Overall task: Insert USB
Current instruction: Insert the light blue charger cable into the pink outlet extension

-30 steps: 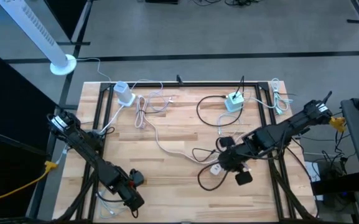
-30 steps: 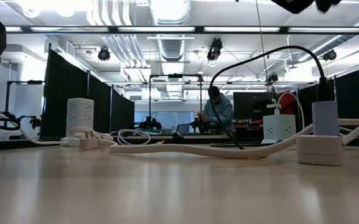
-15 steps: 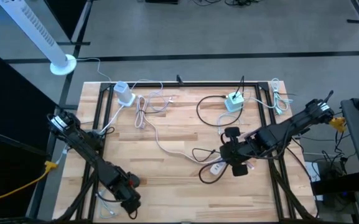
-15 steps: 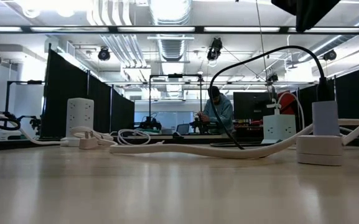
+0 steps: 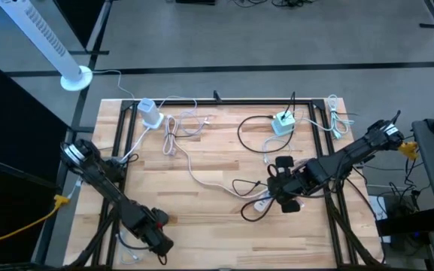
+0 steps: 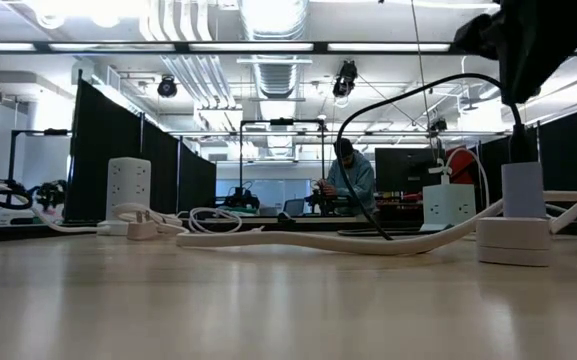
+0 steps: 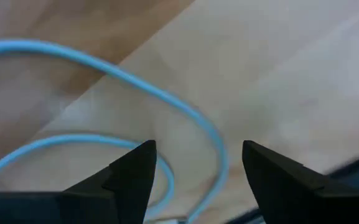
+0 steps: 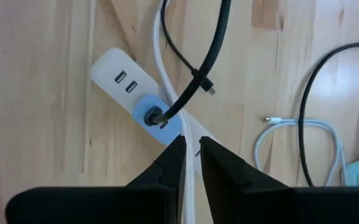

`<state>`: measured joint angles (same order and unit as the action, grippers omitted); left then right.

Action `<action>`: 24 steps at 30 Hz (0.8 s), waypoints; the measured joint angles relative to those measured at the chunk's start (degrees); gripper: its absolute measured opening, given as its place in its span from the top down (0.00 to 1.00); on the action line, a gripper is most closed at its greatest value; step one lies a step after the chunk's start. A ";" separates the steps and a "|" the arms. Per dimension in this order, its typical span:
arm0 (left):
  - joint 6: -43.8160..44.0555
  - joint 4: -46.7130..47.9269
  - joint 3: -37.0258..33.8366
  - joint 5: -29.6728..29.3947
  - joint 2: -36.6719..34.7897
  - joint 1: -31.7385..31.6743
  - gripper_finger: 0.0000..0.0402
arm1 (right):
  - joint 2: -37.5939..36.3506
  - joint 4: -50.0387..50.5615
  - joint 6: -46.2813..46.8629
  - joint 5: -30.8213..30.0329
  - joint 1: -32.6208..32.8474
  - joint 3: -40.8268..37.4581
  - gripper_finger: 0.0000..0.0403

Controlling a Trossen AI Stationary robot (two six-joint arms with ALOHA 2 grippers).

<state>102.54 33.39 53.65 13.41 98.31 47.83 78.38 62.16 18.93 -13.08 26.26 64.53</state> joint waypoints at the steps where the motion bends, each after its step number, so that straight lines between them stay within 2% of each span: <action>1: 0.10 -0.22 0.00 0.91 0.65 0.16 0.42 | 0.01 -0.13 0.08 0.00 0.00 -0.24 0.91; 7: 1.20 0.50 2.01 3.42 2.87 0.31 0.40 | 0.01 -0.68 0.62 0.00 0.00 -0.96 0.92; 14: 5.96 3.76 8.23 0.45 2.03 1.05 0.43 | 0.01 -1.53 0.72 -0.02 0.00 -1.05 0.92; 19: 10.53 6.26 9.83 -0.50 4.06 3.17 0.46 | 0.01 -1.66 0.81 -0.01 0.00 -1.05 0.91; 24: 14.16 8.63 9.53 4.04 7.06 5.18 0.44 | 0.01 -1.77 0.94 -0.02 0.09 -1.07 0.92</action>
<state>116.70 42.02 63.18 17.45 105.37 53.01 78.39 60.39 19.86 -13.10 26.35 63.46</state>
